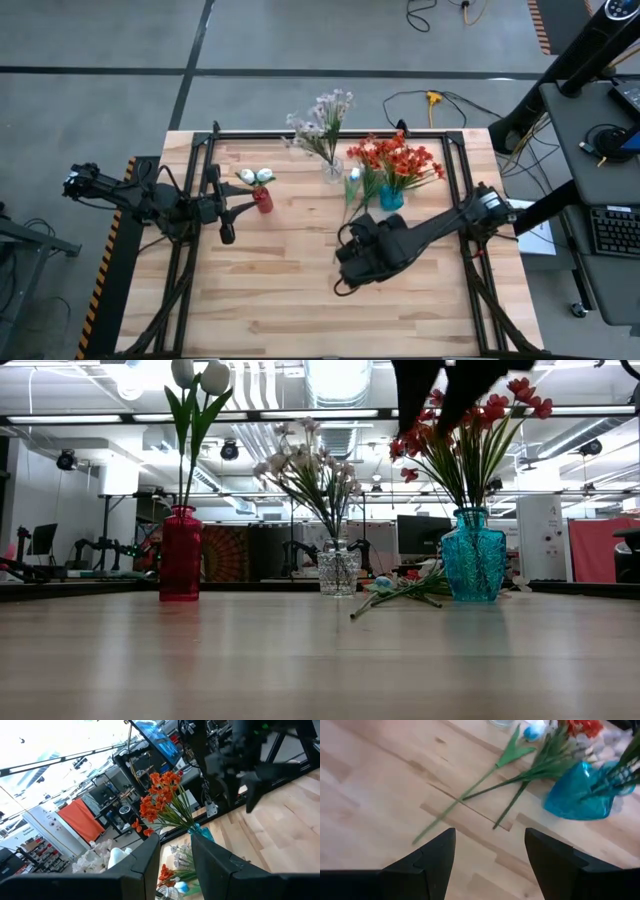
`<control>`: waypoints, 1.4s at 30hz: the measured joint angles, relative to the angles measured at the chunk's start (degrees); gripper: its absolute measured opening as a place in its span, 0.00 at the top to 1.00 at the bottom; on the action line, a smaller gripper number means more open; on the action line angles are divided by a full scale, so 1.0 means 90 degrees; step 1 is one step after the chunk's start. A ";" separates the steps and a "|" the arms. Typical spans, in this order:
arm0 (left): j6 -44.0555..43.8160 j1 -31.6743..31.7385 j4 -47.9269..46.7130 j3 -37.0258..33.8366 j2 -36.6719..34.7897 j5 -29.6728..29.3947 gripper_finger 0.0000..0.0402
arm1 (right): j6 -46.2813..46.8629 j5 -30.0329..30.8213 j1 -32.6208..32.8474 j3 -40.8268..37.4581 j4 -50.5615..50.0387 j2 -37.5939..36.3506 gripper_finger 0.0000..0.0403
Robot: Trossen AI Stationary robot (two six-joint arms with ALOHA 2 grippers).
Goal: Sort flowers into vase by color
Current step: Put the left white flowers into the transparent vase
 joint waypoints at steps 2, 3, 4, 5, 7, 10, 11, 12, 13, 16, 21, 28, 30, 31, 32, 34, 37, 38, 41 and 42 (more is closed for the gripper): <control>-0.0007 0.0001 0.0004 0.0000 0.0000 -0.0002 0.76 | 0.0290 0.0046 0.0012 -0.0480 0.0209 -0.0009 0.43; -0.0024 -0.0001 0.0004 0.0000 0.0000 -0.0002 0.76 | 0.0431 0.0053 0.0010 -0.0752 0.0310 -0.0014 0.43; -0.0036 0.0001 0.0008 0.0000 0.0000 0.0001 0.76 | 0.0555 0.0108 0.0009 -0.1013 0.0469 -0.0022 0.43; -0.0064 0.0000 0.0013 0.0000 0.0000 0.0000 0.76 | 0.0671 0.0175 0.0003 -0.1292 0.0666 -0.0022 0.43; -0.0115 0.0000 0.0026 0.0000 0.0000 -0.0001 0.76 | 0.0823 0.0287 -0.0001 -0.1830 0.1134 -0.0046 0.43; -0.0148 -0.0001 0.0026 0.0000 0.0000 0.0000 0.76 | 0.0906 0.0521 -0.0003 -0.2551 0.1898 -0.0052 0.43; -0.0151 -0.0001 0.0026 0.0000 0.0000 -0.0001 0.76 | 0.0955 0.0683 -0.0003 -0.2768 0.2177 -0.0046 0.43; -0.0154 -0.0001 0.0024 0.0000 0.0000 0.0000 0.76 | 0.1026 0.0847 0.0000 -0.2989 0.2427 -0.0043 0.42; -0.0169 0.0000 0.0024 0.0000 0.0000 0.0001 0.76 | 0.1090 0.1001 0.0004 -0.3181 0.2657 -0.0043 0.42; -0.0172 -0.0001 0.0020 0.0000 0.0000 -0.0001 0.76 | 0.1230 0.1324 0.0014 -0.3679 0.3011 -0.0043 0.42; -0.0165 0.0001 -0.0005 0.0000 0.0000 0.0001 0.76 | 0.0906 0.1567 0.0052 -0.4456 0.4297 -0.0043 0.42; -0.0148 0.0001 -0.0030 0.0000 0.0000 0.0000 0.76 | 0.1417 0.1430 0.0073 -0.5490 0.5784 -0.0046 0.40; -0.0148 0.0000 -0.0031 0.0000 0.0000 0.0001 0.76 | 0.1594 0.1539 0.0075 -0.5591 0.5929 -0.0060 0.40; -0.0146 -0.0001 -0.0030 0.0000 0.0000 0.0001 0.76 | 0.1629 0.1602 0.0075 -0.5609 0.5968 -0.0060 0.40; -0.0146 -0.0001 -0.0032 0.0000 0.0000 0.0000 0.76 | 0.1638 0.1647 0.0075 -0.5620 0.6007 -0.0060 0.40; -0.0146 -0.0001 -0.0031 0.0000 0.0000 -0.0001 0.76 | 0.1634 0.1759 0.0067 -0.5627 0.6054 -0.0058 0.40; -0.0128 -0.0001 -0.0031 0.0000 0.0000 0.0000 0.76 | 0.1565 0.2023 -0.0042 -0.5665 0.6071 -0.0056 0.40; -0.0124 -0.0001 -0.0030 0.0000 0.0000 0.0001 0.76 | 0.1544 0.2098 -0.0092 -0.5689 0.6070 -0.0054 0.41; -0.0124 -0.0001 -0.0030 0.0000 0.0000 0.0000 0.76 | 0.1402 0.2239 -0.0248 -0.5728 0.6075 -0.0048 0.42; -0.0124 0.0000 -0.0030 0.0000 0.0000 0.0000 0.76 | 0.1303 0.2246 -0.0304 -0.5728 0.6100 -0.0048 0.43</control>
